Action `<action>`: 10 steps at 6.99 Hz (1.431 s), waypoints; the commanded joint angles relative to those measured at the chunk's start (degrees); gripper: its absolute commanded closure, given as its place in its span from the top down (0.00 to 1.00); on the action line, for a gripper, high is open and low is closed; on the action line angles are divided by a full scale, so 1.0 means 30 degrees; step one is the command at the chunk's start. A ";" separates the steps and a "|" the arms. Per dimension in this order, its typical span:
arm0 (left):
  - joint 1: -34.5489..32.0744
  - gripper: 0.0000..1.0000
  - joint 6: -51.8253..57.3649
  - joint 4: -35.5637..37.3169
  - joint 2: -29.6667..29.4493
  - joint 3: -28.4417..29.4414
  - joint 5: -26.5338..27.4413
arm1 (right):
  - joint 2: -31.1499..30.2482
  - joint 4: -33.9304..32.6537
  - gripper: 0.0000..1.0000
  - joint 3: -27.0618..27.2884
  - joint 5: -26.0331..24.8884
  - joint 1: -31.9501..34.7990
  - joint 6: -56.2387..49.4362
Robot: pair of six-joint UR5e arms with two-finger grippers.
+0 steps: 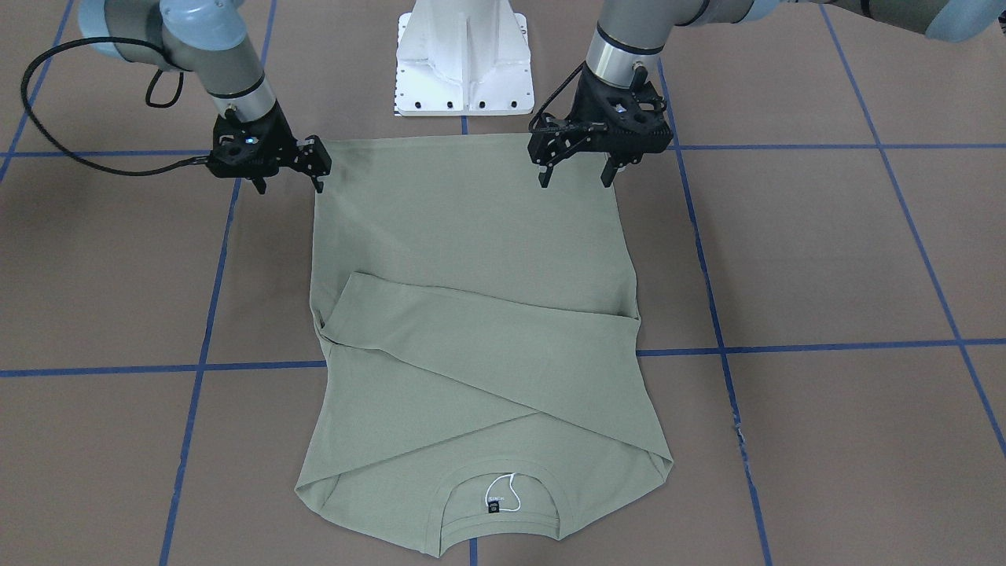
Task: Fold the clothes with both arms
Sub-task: 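Release the sleeve with the left gripper while the right gripper lowers to the hem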
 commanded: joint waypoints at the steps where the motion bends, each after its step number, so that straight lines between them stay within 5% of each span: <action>1: 0.0055 0.99 0.0019 0.0708 0.0425 -0.1052 0.0072 | -0.0381 0.0214 1.00 0.0444 -0.1154 -0.2302 0.2009; 6: 0.0084 0.99 0.0019 0.0918 0.0366 -0.1551 0.0072 | -0.0207 0.0185 0.95 -0.0405 -0.1010 -0.3158 0.2044; 10: 0.0084 0.99 -0.0010 0.0918 0.0366 -0.1551 0.0072 | -0.0089 0.0185 0.50 -0.0231 -0.0980 -0.3159 0.2044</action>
